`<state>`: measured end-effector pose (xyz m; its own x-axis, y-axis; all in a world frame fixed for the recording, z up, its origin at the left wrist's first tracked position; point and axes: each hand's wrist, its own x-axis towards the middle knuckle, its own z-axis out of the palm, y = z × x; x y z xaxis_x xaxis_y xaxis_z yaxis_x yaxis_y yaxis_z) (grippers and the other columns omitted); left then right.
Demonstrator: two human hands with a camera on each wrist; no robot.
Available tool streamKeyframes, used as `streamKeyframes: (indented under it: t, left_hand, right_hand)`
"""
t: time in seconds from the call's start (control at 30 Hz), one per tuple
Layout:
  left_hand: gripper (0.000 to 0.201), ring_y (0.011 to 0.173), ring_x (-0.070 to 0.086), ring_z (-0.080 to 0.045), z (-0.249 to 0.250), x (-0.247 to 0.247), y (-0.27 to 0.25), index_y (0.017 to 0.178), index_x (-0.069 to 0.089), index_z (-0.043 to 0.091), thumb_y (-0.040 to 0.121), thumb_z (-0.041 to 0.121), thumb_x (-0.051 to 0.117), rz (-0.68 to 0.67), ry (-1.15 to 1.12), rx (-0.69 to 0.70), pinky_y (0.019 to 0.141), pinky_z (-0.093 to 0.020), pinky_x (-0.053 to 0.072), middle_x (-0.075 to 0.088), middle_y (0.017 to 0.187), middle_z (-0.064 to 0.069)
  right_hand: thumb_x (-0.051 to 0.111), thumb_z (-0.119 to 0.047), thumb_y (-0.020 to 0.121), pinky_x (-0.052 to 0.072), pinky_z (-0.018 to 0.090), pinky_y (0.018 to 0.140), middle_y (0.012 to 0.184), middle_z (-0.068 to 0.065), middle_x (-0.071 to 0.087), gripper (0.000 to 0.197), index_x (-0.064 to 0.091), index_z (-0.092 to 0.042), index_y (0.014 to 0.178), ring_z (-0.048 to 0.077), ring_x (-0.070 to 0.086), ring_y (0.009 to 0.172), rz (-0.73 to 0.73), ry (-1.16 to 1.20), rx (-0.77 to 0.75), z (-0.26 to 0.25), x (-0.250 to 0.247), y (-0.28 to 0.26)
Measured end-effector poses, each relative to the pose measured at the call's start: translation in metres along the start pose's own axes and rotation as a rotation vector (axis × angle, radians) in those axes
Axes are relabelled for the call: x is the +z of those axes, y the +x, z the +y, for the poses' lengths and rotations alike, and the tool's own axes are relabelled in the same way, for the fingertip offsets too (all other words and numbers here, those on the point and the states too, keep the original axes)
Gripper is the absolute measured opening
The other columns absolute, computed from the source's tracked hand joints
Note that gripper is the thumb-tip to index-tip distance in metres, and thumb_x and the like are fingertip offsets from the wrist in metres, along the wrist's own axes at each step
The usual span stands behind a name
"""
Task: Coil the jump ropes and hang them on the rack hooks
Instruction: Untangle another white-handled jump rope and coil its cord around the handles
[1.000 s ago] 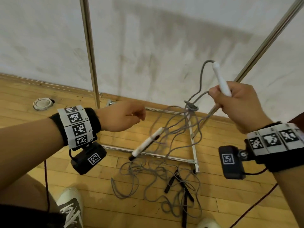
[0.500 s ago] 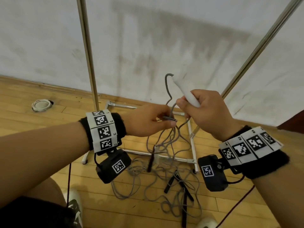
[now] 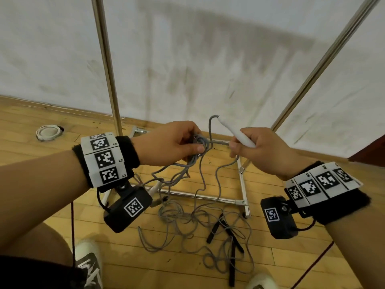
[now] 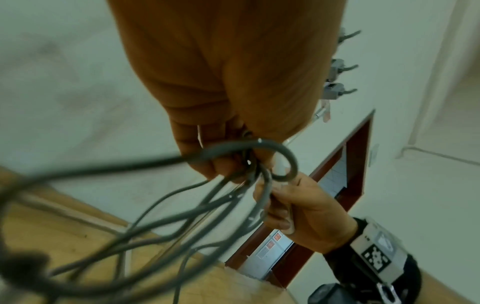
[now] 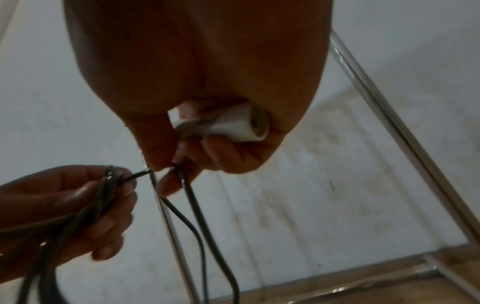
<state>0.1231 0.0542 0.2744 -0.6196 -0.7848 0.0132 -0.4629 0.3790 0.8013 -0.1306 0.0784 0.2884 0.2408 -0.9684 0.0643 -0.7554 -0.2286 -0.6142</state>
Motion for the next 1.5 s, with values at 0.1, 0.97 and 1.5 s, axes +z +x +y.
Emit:
streamKeyframes:
  t: [0.1,0.97,1.5]
  left_hand:
    - [0.021,0.072,0.069,-0.016,0.006,-0.001,-0.001,0.105,0.063,0.019,0.094,0.038,0.063,0.004,0.092,0.044,0.074,-0.046,0.057,0.072,0.081,0.001]
    - [0.037,0.076,0.074,-0.011,0.001,-0.003,-0.003,0.112,0.057,0.024,0.082,0.022,0.08,-0.001,-0.038,-0.097,0.075,-0.04,0.062,0.075,0.088,0.004]
    - [0.037,0.085,0.071,-0.009,0.005,-0.006,-0.005,0.121,0.066,0.022,0.086,0.022,0.076,0.008,-0.008,0.006,0.081,-0.031,0.059,0.073,0.097,0.006]
  right_hand:
    - [0.066,-0.022,0.092,0.042,0.015,0.051,0.071,-0.01,0.071,0.014,0.069,-0.032,0.101,0.002,0.058,0.057,-0.091,0.216,-0.01,-0.008,0.012,-0.001]
    - [0.066,-0.026,0.092,0.048,0.04,0.053,0.052,0.0,0.059,0.015,0.074,-0.015,0.087,0.024,0.056,0.051,0.114,0.135,-0.082,-0.031,0.029,-0.002]
    - [0.068,-0.021,0.09,0.04,0.018,0.047,0.053,0.009,0.059,0.023,0.068,0.0,0.078,0.008,0.048,0.046,0.111,0.261,-0.1,-0.029,0.024,-0.002]
